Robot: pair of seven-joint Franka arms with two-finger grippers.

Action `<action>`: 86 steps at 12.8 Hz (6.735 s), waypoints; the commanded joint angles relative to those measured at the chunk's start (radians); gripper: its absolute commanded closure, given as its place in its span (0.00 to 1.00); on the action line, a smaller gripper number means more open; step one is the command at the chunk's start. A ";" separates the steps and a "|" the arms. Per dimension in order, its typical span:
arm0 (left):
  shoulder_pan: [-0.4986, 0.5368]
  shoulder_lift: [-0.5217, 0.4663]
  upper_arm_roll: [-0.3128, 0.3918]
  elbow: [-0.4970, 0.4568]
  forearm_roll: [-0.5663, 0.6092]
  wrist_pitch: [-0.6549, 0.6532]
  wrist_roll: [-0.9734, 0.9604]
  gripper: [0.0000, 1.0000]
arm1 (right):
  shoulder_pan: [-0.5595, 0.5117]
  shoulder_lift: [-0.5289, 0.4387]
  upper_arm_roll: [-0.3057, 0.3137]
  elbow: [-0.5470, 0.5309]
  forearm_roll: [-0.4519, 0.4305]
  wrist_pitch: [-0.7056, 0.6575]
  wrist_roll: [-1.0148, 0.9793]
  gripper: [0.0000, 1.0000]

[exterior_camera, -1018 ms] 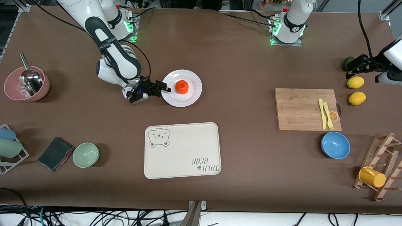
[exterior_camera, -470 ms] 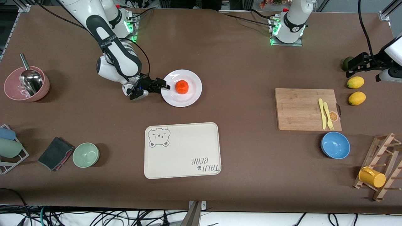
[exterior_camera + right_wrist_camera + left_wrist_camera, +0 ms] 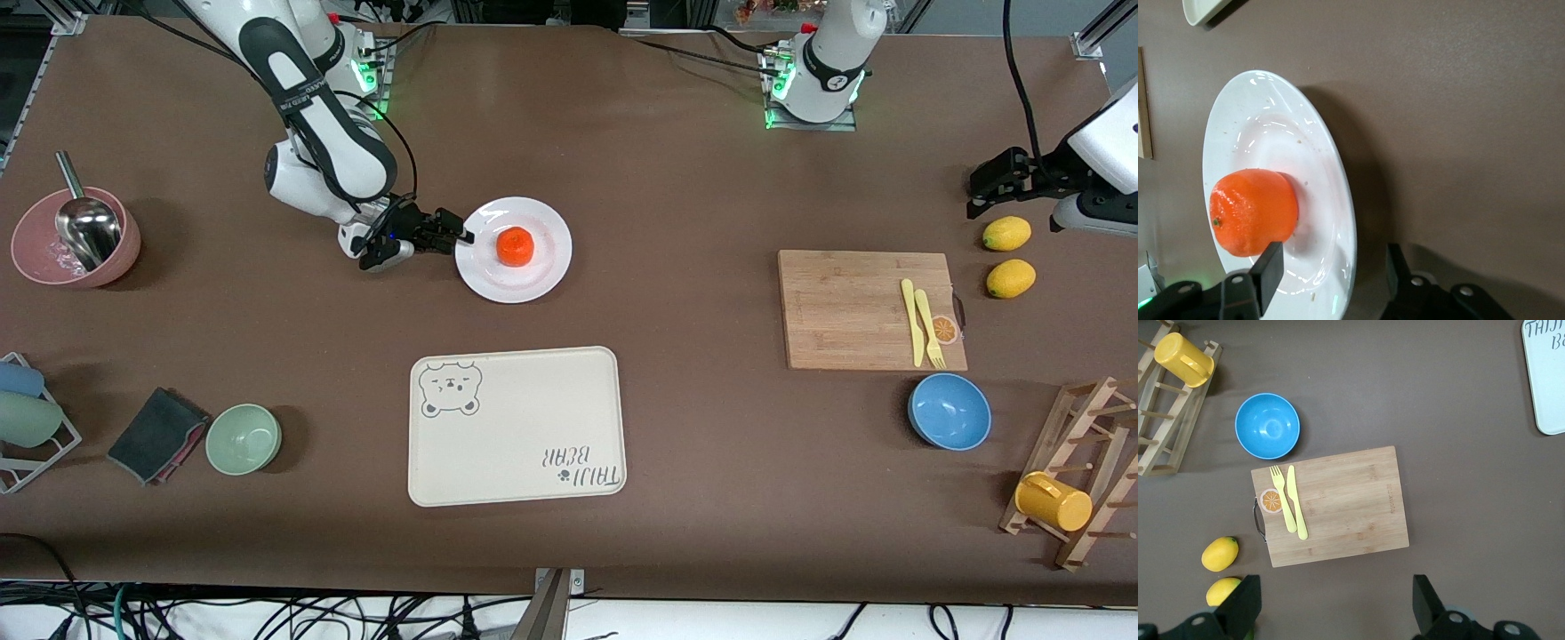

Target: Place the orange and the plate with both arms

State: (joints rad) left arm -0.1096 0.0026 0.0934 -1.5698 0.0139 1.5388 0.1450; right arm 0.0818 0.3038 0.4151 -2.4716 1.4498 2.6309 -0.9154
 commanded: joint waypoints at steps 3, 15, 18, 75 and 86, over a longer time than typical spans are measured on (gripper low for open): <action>0.007 -0.019 0.002 -0.024 -0.012 0.018 0.027 0.00 | -0.005 -0.015 0.027 -0.020 0.055 0.015 -0.037 0.39; 0.007 -0.003 0.000 -0.012 -0.018 0.026 0.025 0.00 | -0.005 0.023 0.024 -0.013 0.115 0.015 -0.128 0.80; 0.071 -0.018 0.000 -0.015 -0.017 -0.005 0.031 0.00 | -0.005 0.026 0.024 0.000 0.115 0.015 -0.128 0.80; 0.093 -0.023 0.003 -0.018 -0.026 -0.115 0.033 0.00 | -0.063 0.406 -0.030 0.680 -0.006 -0.002 0.259 1.00; 0.091 -0.019 0.003 -0.016 -0.026 -0.115 0.031 0.00 | -0.066 0.449 -0.078 0.700 -0.135 -0.028 0.237 0.33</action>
State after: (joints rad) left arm -0.0234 -0.0188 0.0942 -1.5951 0.0138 1.4301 0.1600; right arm 0.0186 0.7389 0.3423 -1.7928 1.3624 2.6207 -0.6769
